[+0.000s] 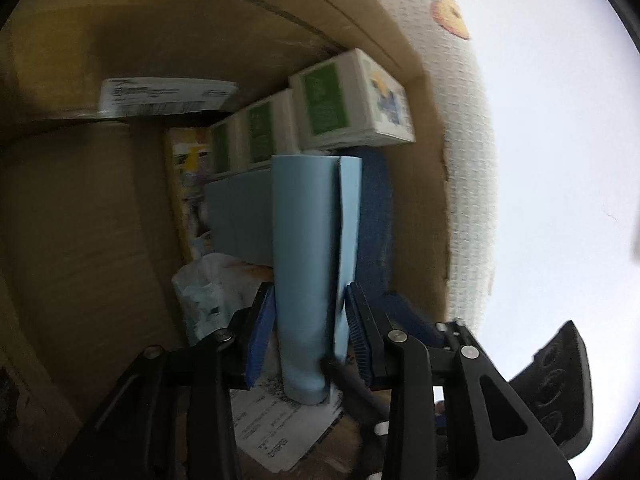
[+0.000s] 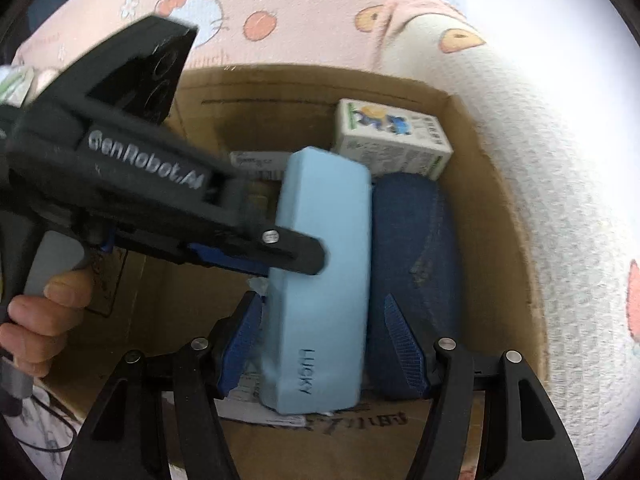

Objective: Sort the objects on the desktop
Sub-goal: 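Lower the LUCKY case into the box beside the denim case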

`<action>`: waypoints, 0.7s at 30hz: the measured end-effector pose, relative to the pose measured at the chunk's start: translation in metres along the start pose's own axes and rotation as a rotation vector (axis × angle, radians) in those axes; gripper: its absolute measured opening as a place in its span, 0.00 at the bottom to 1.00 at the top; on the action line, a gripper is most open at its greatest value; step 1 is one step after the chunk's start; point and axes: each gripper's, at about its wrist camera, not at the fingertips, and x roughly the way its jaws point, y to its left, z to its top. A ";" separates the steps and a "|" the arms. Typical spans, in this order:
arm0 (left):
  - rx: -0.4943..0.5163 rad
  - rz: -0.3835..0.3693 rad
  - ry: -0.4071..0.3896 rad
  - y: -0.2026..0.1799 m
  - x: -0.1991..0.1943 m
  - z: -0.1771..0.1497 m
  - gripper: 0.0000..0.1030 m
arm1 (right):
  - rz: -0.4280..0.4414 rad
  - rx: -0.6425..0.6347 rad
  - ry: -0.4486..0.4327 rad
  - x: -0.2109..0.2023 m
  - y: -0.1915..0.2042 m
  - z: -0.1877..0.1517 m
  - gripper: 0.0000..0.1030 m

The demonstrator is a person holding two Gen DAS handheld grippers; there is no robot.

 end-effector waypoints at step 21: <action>0.005 -0.007 -0.017 0.008 -0.011 0.000 0.13 | -0.056 0.002 0.072 0.006 0.010 -0.005 0.36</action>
